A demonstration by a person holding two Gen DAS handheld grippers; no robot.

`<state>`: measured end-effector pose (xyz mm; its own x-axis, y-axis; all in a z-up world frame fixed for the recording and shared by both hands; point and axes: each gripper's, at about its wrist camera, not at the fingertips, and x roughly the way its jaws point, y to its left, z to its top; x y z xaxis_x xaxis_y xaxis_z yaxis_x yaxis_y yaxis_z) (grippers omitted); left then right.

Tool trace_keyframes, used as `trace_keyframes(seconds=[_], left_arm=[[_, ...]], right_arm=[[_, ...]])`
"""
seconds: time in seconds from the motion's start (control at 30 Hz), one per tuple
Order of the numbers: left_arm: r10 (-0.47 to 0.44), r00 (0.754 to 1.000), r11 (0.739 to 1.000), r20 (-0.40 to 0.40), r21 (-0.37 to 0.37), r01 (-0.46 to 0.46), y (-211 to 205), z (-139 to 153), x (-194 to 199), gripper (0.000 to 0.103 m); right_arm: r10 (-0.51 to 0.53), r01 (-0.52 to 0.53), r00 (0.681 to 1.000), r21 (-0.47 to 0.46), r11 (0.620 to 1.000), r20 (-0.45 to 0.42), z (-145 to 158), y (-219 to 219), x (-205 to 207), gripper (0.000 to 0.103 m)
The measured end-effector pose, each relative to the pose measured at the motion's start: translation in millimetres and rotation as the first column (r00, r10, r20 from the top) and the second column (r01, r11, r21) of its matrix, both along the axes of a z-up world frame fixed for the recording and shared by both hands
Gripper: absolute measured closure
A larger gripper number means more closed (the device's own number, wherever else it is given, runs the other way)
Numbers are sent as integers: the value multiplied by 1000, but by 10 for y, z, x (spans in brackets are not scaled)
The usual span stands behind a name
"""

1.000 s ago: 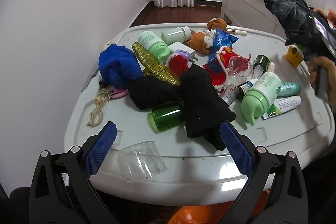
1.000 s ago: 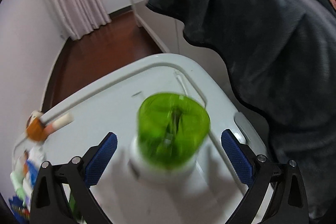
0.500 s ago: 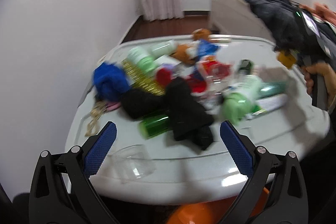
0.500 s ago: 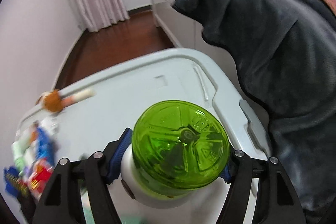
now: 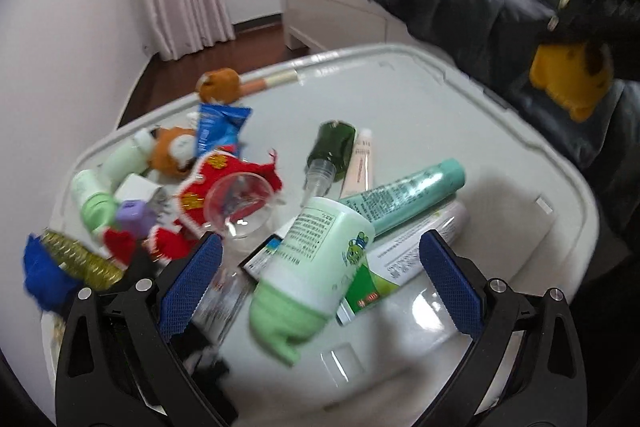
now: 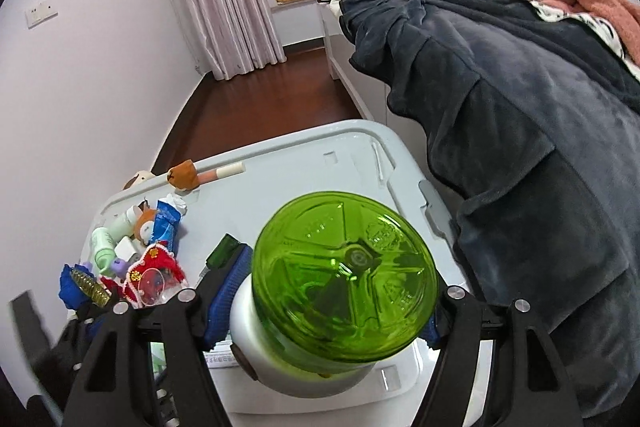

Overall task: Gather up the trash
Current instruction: 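Grasp the green-lidded white jar with the right tool while the left tool grasps the white-capped bottle, then carry both held containers over the orange bucket and open both tools to drop them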

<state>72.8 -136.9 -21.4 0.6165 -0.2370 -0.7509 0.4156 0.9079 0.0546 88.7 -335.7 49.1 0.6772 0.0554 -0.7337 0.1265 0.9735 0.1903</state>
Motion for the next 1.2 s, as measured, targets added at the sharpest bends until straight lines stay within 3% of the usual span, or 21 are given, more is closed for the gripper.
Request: trace_keyframes(seconds=[0.1,0.17,0.23,0.3,0.43,0.6,0.73,0.93,1.07,1.2], left_arm=[[-39,999,999,-23,-6,39,-39,-140,82,8],[-66,997,997,-36,27,67,-83,-259,139,19],[-68,997,997,-46,-23,67,-25,-205,211,55],[-71,995,995,-64,-71,66,64,-163,251,56],[-44,998,997,-52,-70,40,135,-59,161,56],[-51,999,993,5,-108,52,165,416,-166,57],[-51,994,992,100,-111,62,218,885,-455,57],[-17,983,991,184,-126,41,419,1391,-954,57],[-35,981,995,189,-83,51,489,1415,-1362,57],[-49,990,996,129,-62,58,598,1177,-1756,57]], right_arm=[[6,-6,1000,4,1000,6,-14,18,-6,34],[15,-15,1000,3,1000,7,-21,40,9,34],[26,-26,1000,9,1000,5,-36,71,35,34],[33,-33,999,0,999,-1,-55,103,50,34],[53,-53,998,-22,998,-14,-85,161,38,34],[56,-56,998,-67,996,-3,-79,219,-6,34],[64,-63,998,-74,995,13,-44,260,-73,34],[134,-129,990,-92,987,43,203,425,-455,34],[216,-212,976,-114,971,21,277,588,-861,34],[312,-315,949,-85,945,-44,187,785,-1295,34]])
